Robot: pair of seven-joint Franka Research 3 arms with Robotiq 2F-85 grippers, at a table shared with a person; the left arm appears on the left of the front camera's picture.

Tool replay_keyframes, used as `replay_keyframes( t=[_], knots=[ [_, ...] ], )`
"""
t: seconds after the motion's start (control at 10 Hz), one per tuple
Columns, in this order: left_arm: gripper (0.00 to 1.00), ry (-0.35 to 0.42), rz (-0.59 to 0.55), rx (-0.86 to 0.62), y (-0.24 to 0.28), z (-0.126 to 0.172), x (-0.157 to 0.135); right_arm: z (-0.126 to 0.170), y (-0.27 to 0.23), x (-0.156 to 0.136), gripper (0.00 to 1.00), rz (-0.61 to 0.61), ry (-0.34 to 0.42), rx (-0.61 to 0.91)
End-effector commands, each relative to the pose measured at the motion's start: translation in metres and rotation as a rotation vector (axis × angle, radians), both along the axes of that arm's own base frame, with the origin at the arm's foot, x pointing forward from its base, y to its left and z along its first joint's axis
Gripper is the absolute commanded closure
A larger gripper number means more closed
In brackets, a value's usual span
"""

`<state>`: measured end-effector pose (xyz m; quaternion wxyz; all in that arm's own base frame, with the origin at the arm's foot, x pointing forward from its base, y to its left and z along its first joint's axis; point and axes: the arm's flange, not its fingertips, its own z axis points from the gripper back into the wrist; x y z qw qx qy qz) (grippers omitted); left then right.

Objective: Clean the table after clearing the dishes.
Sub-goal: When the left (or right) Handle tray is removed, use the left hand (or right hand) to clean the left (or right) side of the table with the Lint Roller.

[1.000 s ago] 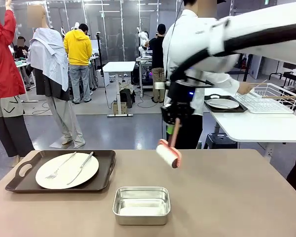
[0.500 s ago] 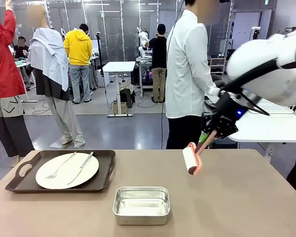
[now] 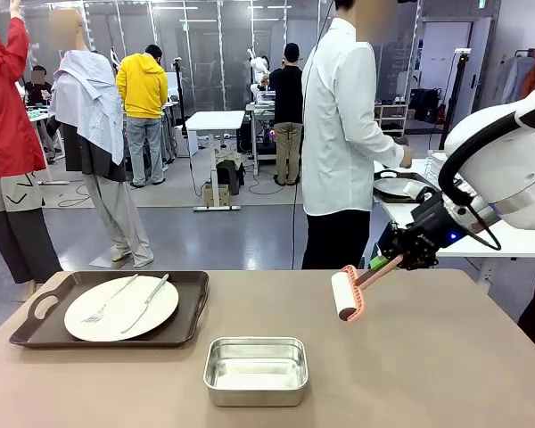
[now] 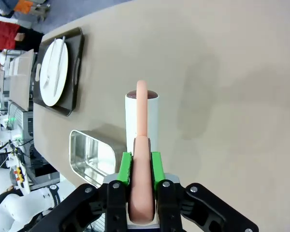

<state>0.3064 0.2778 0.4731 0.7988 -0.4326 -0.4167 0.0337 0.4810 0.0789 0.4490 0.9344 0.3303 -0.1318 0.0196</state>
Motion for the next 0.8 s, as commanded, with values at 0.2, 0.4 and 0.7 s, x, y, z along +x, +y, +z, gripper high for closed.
replay_keyframes(
  t=[0.2,0.4,0.7],
  knots=[
    [0.00,-0.004,-0.002,0.005,0.003,0.002,-0.003,0.020,0.006,-0.007,1.00,-0.044,0.003,-0.043],
    [0.00,-0.004,-0.002,0.005,0.003,0.002,-0.003,0.001,0.004,0.010,0.79,-0.019,0.010,0.018],
    [0.00,-0.004,-0.002,0.005,0.003,0.002,-0.003,-0.043,0.002,0.032,0.79,-0.069,0.124,0.156]
  ],
)
